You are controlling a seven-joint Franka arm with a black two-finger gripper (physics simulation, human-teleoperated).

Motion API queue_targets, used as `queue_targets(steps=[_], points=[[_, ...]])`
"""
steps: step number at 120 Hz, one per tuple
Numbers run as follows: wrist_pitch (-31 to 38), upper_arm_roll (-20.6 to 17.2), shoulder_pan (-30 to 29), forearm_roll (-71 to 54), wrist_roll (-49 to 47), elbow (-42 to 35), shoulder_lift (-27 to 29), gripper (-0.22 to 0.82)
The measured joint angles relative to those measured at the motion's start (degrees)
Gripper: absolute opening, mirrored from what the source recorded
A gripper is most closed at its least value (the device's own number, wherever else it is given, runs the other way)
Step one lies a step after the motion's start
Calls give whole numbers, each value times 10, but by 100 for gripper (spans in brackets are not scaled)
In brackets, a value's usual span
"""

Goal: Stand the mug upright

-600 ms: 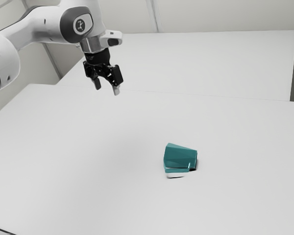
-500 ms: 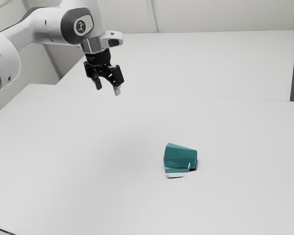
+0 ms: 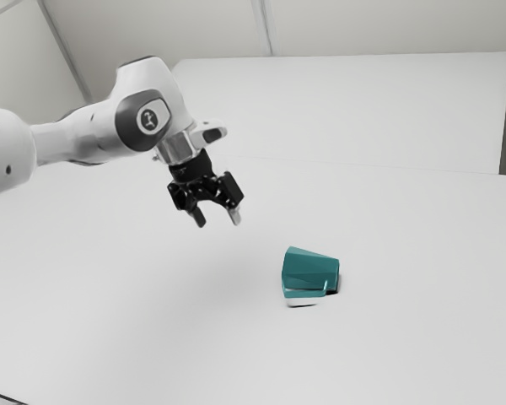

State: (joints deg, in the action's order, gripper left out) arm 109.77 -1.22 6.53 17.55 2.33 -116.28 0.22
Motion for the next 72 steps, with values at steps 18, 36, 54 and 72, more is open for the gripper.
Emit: queue_targets(steps=[18, 36, 54, 72], points=[[101, -11, 3, 90, -31, -112, 55, 60], [189, -12, 8, 117, -28, -116, 7, 60], [239, -14, 1, 128, -17, -81, -41, 60], [265, -44, -2, 145, -9, -66, -72, 60]])
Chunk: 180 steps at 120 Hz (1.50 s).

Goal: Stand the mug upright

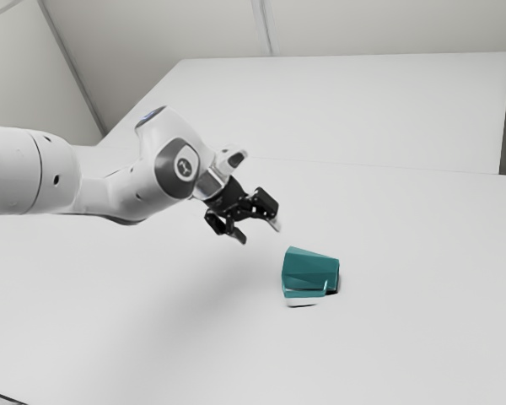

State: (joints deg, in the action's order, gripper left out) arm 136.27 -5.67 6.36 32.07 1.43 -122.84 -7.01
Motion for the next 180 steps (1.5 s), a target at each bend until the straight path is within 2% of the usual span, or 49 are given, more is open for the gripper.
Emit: queue_targets(steps=[40, 63, 94, 120, 152, 180], points=[[20, -11, 7, 26, 12, -13, -19, 60], [27, -31, 11, 42, 17, -12, -29, 59], [44, -33, 34, 74, 21, -10, -44, 56], [57, -33, 42, 79, 24, -1, -52, 43], [69, -42, 49, 80, 26, 8, -56, 33], [71, -56, 51, 75, 28, 35, -55, 19]])
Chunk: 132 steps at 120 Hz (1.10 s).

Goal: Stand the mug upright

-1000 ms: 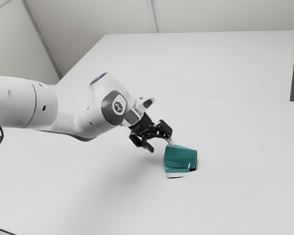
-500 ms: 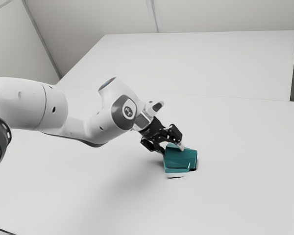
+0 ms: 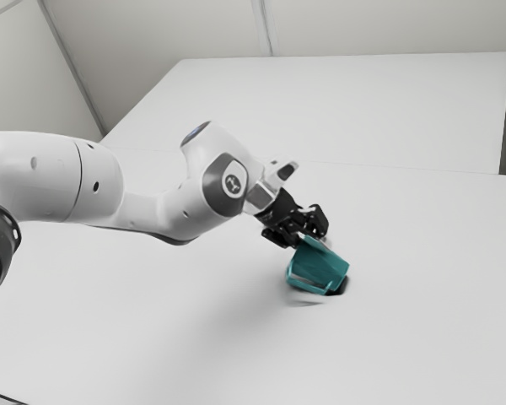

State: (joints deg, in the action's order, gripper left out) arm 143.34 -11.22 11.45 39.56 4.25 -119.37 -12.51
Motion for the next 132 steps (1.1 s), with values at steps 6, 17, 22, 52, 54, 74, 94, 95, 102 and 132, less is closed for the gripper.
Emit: queue_targets(steps=[6, 17, 22, 52, 54, 74, 94, 95, 102, 132], points=[[0, -3, -1, -1, 0, 3, 1, 12], [0, -9, -1, -2, -1, 14, 1, 0], [0, -12, 0, -3, -1, 20, 2, -4], [-1, -19, 6, -5, -10, 32, -3, -15], [-1, -19, 6, -5, -11, 32, -4, -15], [-4, -19, 6, -8, -22, 37, -2, -17], [-24, -17, 6, -21, -33, 37, 17, -18], [-26, -17, 6, -22, -34, 37, 19, -18], [-47, -8, 7, -35, -38, 37, 30, -18], [-167, 57, 0, -158, -63, 34, 77, -18]])
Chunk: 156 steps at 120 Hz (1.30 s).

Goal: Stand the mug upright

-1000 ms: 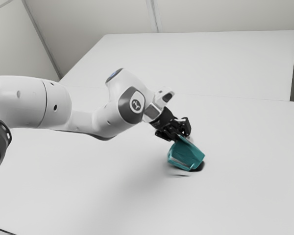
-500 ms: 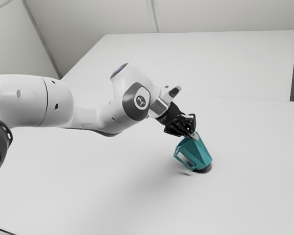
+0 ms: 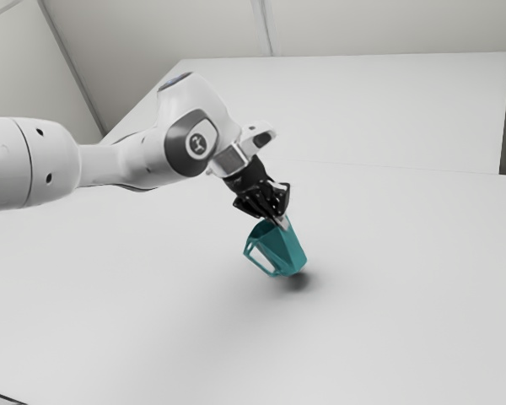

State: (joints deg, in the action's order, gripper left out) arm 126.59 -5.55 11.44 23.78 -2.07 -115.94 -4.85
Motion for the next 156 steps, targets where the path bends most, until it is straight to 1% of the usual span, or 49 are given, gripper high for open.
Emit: queue_targets(steps=[11, 24, 32, 44, 58, 70, 88, 104, 113, 143, 156], points=[[-42, 25, -2, -54, -12, 0, 16, -18], [-79, 37, -21, -113, -25, 1, 29, -18], [-94, 45, -27, -152, -32, 6, 27, -18], [-109, 50, -33, -217, -41, 39, 7, -18], [-119, 51, -18, -273, -50, 80, -23, -18], [-124, 50, -13, -297, -58, 103, -50, -18], [-128, 50, -12, -309, -70, 119, -83, -18], [-134, 50, -12, -313, -82, 120, -91, -18], [-141, 50, -10, -313, -90, 114, -86, -18], [-160, 48, -8, -311, -120, 51, -46, -18], [-162, 48, -8, -309, -132, 33, -40, -18]])
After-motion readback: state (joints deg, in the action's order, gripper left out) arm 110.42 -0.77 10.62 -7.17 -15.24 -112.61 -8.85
